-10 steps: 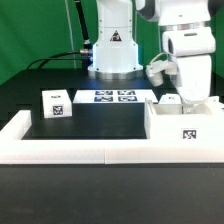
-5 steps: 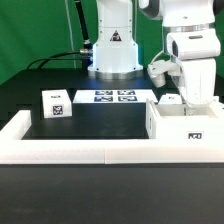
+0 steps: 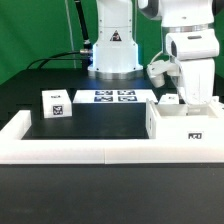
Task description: Assemble cabinet
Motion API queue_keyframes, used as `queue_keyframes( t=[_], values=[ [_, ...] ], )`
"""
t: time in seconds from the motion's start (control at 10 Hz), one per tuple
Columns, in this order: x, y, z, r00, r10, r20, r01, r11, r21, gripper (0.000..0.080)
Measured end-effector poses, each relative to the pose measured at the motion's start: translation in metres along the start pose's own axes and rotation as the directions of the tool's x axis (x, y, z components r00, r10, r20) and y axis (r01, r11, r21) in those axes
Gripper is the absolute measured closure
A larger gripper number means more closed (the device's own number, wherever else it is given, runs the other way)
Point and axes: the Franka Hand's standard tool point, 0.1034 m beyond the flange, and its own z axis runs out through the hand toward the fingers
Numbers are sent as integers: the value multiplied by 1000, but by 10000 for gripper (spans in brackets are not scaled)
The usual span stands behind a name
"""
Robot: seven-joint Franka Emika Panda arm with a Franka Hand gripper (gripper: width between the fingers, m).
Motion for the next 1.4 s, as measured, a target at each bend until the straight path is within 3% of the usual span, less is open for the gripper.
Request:
queue_keyframes(
  t=[0.4,0.7,0.8,1.1,1.3,1.4],
  values=[
    [2,-21,-35,1000,-10,13,10,1000,-28,1],
    [27,-65,-49,999,46,-1,-46,998,-54,2],
    [36,-70,-50,999,51,-7,-51,997,-55,2],
    [31,-69,-48,998,63,-6,-63,997,-52,2],
    [26,-68,-40,996,-88,-4,88,995,-51,2],
    [33,-69,-38,990,-139,-2,139,989,-50,2]
  ],
)
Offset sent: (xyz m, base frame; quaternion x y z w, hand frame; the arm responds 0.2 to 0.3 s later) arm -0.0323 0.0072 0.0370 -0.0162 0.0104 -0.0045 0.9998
